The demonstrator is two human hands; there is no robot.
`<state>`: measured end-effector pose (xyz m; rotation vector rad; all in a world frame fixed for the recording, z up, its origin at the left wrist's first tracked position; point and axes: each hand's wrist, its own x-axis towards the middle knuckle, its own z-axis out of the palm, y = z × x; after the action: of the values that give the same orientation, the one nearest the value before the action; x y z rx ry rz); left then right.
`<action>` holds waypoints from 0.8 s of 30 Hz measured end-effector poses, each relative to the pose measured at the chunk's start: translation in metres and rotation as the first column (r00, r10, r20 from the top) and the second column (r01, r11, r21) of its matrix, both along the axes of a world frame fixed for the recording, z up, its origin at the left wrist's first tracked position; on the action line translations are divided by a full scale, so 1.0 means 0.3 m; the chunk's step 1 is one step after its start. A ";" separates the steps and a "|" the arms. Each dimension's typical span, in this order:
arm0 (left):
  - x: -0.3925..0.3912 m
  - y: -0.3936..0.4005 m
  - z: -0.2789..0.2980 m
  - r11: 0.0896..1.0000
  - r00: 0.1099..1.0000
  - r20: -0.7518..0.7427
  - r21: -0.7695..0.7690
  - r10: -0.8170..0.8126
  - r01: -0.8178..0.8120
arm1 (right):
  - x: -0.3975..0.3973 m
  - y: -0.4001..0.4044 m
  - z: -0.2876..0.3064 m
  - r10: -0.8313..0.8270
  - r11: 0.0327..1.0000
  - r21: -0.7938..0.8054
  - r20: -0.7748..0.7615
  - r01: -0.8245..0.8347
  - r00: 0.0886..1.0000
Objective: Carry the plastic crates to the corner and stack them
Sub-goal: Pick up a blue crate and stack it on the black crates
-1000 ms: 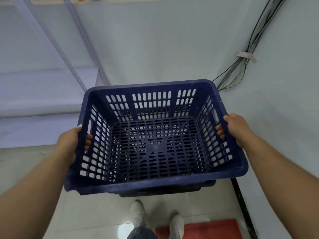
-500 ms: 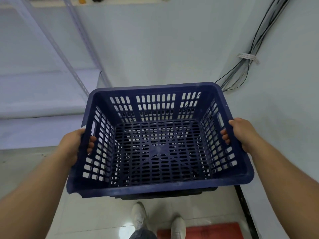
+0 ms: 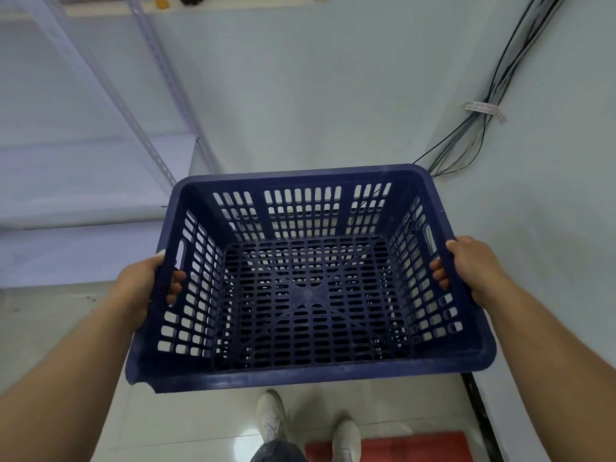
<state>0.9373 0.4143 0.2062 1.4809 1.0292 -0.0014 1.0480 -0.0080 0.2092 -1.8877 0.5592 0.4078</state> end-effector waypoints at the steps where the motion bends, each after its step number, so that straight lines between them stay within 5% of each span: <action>1: 0.000 -0.002 0.001 1.000 1.000 0.001 -0.001 -0.002 0.002 | -0.003 -0.001 0.001 -0.001 1.000 0.004 -0.002 0.001 1.000; 24: -0.021 -0.008 0.001 0.998 1.000 0.014 0.052 0.028 -0.028 | -0.019 0.016 -0.036 -0.002 1.000 0.027 0.043 0.000 0.999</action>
<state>0.9309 0.4120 0.2066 1.5119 1.0463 0.0555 1.0423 -0.0032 0.1984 -1.8659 0.5234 0.3712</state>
